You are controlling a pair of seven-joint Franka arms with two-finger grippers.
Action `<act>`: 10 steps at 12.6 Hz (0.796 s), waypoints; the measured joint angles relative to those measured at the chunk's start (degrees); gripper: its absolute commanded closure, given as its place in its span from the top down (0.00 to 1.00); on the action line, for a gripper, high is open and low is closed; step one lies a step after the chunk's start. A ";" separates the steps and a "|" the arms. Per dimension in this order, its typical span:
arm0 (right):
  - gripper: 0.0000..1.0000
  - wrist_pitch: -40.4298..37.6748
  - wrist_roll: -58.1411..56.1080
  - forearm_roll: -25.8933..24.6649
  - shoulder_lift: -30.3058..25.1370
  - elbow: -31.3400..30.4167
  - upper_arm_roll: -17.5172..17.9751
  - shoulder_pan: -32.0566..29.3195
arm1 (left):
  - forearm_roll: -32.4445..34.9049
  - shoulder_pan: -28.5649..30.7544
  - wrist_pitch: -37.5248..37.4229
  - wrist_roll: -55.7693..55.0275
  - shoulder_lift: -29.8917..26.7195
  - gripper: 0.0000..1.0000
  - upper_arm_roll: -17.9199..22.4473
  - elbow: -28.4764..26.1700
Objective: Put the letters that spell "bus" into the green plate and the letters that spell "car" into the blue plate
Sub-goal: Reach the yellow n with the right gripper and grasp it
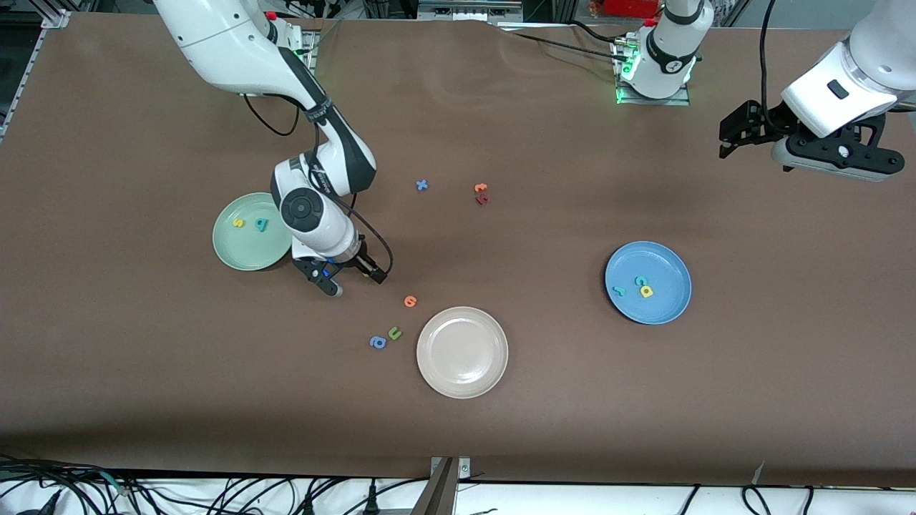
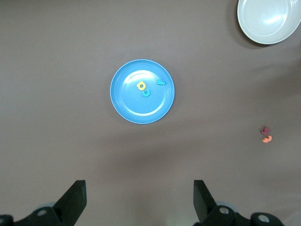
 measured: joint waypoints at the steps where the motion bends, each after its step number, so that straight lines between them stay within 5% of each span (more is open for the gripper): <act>1: 0.94 0.07 0.23 0.05 0.25 0.13 0.00 0.02 | 0.00 0.00 0.00 0.00 0.00 1.00 0.00 0.01; 7: 0.75 0.08 0.35 0.21 0.84 0.25 -0.11 -0.01 | 0.00 -0.03 -0.01 0.00 0.00 1.00 -0.02 0.06; 10: 0.46 0.08 0.32 0.20 1.12 0.25 -0.14 -0.06 | 0.00 -0.03 -0.01 0.00 0.00 1.00 -0.03 0.06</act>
